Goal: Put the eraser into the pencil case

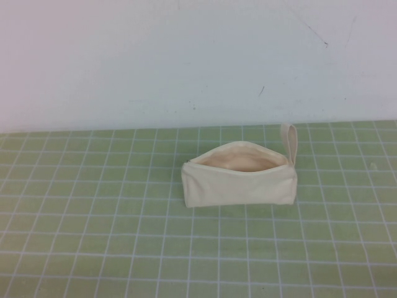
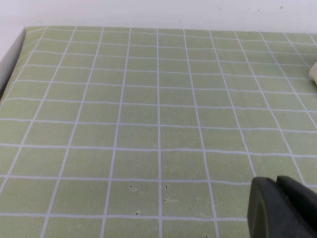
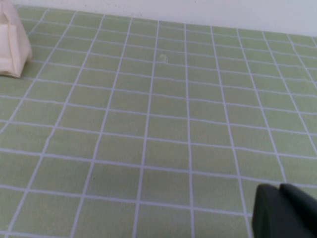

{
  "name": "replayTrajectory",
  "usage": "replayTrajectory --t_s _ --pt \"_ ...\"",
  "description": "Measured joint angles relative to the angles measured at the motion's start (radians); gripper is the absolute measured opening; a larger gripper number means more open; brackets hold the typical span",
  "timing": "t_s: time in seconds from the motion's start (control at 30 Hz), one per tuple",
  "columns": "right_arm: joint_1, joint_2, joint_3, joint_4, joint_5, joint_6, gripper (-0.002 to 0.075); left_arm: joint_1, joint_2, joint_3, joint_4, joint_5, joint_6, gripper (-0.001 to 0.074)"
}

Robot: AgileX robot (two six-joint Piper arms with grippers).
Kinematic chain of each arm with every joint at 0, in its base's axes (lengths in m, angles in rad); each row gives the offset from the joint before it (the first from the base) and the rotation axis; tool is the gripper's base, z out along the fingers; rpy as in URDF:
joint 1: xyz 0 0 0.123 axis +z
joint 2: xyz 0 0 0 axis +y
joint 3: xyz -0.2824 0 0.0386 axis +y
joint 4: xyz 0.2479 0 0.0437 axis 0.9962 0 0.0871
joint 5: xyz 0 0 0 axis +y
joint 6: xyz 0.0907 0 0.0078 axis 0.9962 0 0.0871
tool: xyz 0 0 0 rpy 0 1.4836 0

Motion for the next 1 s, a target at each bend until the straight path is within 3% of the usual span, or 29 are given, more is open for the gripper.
replayTrajectory --t_s 1.0 --pt "0.0 0.0 0.0 -0.002 0.002 0.0 -0.0001 0.011 0.0 0.0 -0.002 0.0 0.0 -0.0001"
